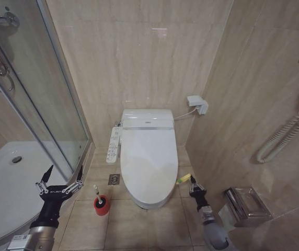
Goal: Open the toilet lid, clean the toilet bowl with a toilet brush, close the toilet lid, and flush.
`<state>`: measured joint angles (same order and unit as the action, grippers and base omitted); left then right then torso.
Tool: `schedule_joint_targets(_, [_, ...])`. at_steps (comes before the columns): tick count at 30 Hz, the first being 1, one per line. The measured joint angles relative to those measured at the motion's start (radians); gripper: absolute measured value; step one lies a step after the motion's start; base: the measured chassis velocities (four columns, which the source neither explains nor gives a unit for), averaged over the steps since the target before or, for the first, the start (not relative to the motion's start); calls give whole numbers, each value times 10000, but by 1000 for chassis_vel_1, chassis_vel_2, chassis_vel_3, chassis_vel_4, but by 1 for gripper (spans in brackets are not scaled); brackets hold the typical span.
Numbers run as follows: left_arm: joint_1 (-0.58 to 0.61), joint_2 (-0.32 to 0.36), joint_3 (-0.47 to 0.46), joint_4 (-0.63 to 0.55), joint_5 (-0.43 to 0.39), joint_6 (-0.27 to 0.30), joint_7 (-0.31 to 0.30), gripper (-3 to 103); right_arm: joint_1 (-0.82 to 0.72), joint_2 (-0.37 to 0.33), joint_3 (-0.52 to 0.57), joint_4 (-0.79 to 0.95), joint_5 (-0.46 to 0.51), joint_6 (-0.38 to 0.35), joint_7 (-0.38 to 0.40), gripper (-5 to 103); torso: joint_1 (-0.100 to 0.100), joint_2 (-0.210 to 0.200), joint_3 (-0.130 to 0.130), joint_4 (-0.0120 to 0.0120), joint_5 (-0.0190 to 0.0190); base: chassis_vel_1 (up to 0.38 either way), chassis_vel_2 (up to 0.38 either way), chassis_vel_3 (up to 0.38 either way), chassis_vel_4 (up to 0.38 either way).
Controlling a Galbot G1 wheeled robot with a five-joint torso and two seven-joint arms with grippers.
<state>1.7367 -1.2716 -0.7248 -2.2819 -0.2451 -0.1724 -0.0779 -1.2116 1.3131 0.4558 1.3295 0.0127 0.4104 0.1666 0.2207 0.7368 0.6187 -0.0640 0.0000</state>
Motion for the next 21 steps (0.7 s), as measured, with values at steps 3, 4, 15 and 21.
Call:
schedule_joint_targets(3, [1, 0, 0, 0, 0, 0, 0, 100, -156, 12, 169, 529, 407, -145, 64, 0, -1, 1, -2, -9, -16, 0, 0, 0, 0])
schedule_joint_targets(4, [1, 1, 0, 0, 0, 0, 0, 100, -223, 14, 217, 771, 587, -237, 99, 0, 0, 0, -1, -11, -5, 0, 0, 0, 0])
schedule_joint_targets(15, [0, 0, 0, 0, 0, 0, 0, 100, -409, -251, 428, 2106, 1223, -659, 341, 0, 0, 1, -1, 1, -1, 0, 0, 0, 0])
schedule_joint_targets(21, [0, 0, 0, 0, 0, 0, 0, 100, -546, -529, 145, 1852, 910, -647, 353, 0, 0, 1, -1, 1, -1, 0, 0, 0, 0])
